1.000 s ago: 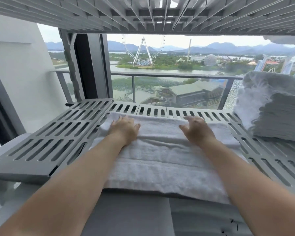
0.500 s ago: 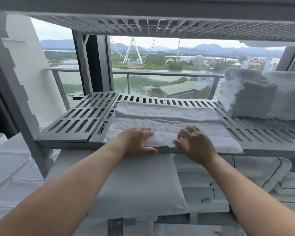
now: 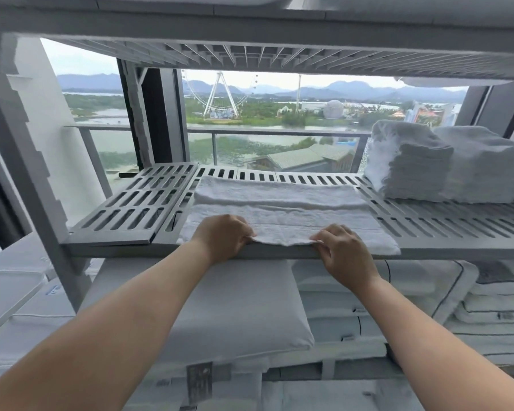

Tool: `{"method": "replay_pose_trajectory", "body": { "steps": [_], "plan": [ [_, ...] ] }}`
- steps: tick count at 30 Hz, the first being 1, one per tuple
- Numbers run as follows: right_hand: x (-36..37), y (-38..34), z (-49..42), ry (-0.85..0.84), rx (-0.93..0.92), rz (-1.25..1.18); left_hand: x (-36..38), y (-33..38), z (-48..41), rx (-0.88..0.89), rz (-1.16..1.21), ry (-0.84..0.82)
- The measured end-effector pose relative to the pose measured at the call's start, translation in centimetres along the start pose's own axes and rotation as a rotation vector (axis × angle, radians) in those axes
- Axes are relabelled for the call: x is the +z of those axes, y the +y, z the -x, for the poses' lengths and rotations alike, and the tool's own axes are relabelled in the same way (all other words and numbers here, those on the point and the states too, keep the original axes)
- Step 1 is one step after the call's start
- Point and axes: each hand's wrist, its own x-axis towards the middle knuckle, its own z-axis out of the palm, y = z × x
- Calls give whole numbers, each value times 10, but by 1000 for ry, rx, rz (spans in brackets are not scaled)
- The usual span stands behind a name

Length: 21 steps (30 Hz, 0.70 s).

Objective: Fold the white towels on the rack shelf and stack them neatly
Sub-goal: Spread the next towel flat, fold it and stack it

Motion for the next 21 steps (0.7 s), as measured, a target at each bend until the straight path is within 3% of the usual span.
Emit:
{"method": "replay_pose_trajectory", "body": {
  "steps": [3,12,21],
  "plan": [
    [4,1,-3,9,27,22,-2,3,-7,-7,-134,-56],
    [-1,21,-50,156,349,267,-25,0,-55,-301,-247,-63],
    [18,68,-164,59,397,447,-27,-28,-160,-402,-374,71]
  ]
}}
